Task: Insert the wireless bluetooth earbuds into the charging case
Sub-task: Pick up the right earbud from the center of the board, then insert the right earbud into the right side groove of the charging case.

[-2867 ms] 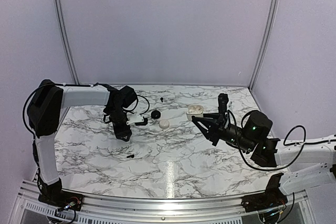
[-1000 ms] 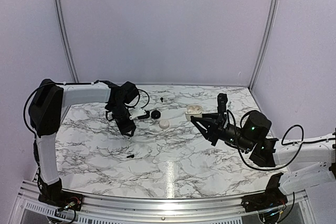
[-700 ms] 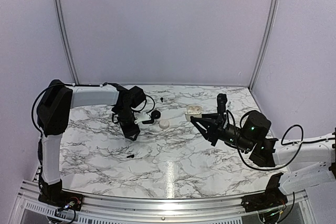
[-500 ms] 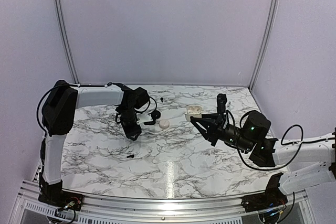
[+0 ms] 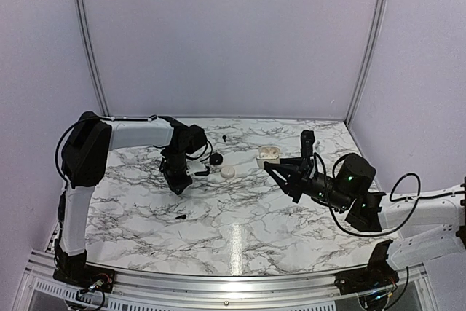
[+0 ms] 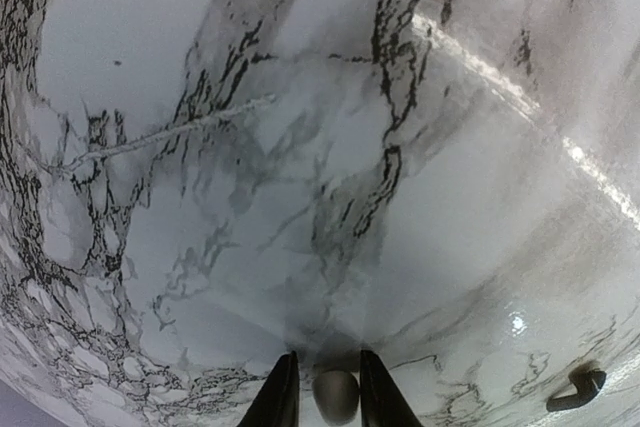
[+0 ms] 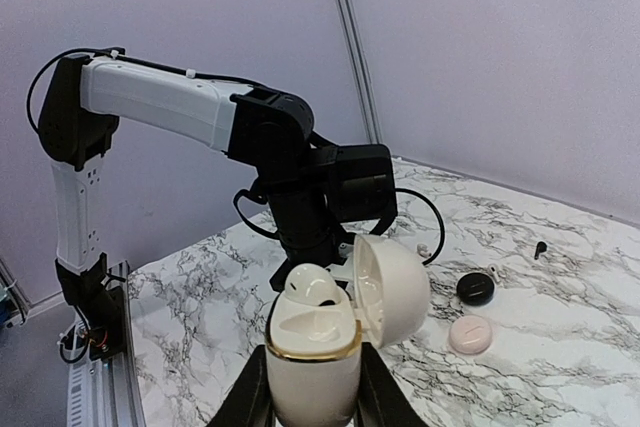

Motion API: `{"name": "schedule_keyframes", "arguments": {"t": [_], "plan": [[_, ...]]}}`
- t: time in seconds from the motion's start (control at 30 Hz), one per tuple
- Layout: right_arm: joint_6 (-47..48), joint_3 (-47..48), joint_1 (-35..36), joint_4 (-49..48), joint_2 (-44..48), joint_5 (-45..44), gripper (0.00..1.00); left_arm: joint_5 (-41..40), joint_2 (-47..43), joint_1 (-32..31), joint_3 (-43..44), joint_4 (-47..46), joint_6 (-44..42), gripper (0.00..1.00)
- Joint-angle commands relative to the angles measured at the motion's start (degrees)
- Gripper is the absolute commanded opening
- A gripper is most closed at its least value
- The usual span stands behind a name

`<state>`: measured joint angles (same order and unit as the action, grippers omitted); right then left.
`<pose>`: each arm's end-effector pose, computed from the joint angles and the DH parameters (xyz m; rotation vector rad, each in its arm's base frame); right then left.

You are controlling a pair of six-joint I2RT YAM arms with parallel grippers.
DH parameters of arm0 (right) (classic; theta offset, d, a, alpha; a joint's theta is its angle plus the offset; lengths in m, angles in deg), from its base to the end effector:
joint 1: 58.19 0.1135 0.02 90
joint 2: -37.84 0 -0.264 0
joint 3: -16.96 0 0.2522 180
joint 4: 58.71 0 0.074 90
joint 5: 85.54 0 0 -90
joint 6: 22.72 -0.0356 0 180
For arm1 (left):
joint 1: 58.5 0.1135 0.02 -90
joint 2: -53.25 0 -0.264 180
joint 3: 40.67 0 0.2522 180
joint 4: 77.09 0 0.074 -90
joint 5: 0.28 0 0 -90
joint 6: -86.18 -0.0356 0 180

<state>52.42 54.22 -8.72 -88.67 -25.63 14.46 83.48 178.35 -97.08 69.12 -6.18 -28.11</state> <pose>0.1494 0.1843 0.2454 -0.6145 1.4732 1.0211 0.3325 -0.2603 0.1537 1.5906 2.6128 0.1529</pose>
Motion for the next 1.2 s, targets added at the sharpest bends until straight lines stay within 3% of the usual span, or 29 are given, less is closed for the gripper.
{"name": "schedule_keyframes", "arguments": {"t": [0.0, 0.47, 0.8, 1.03, 1.17], "plan": [[-0.4, 1.1, -0.4, -1.6, 0.1, 0.2, 0.00, -0.4, -1.0, 0.2, -1.5, 3.4, 1.5, 0.21], [-0.6, 1.1, -0.4, -1.6, 0.2, 0.3, 0.00, -0.7, -2.3, 0.2, -3.6, 3.7, 1.4, 0.20], [-0.3, 1.2, -0.4, -1.5, 0.2, 0.2, 0.00, 0.9, -3.4, 0.2, -1.9, 3.8, 1.6, 0.13], [3.0, 2.2, -0.4, -1.8, 0.0, 0.6, 0.00, 4.7, -12.4, 0.2, -0.7, -0.1, 2.3, 0.11], [6.7, 2.9, -0.5, -1.9, 0.8, 0.8, 0.00, 8.1, -21.3, 0.0, -3.5, -7.8, 3.5, 0.10]]}}
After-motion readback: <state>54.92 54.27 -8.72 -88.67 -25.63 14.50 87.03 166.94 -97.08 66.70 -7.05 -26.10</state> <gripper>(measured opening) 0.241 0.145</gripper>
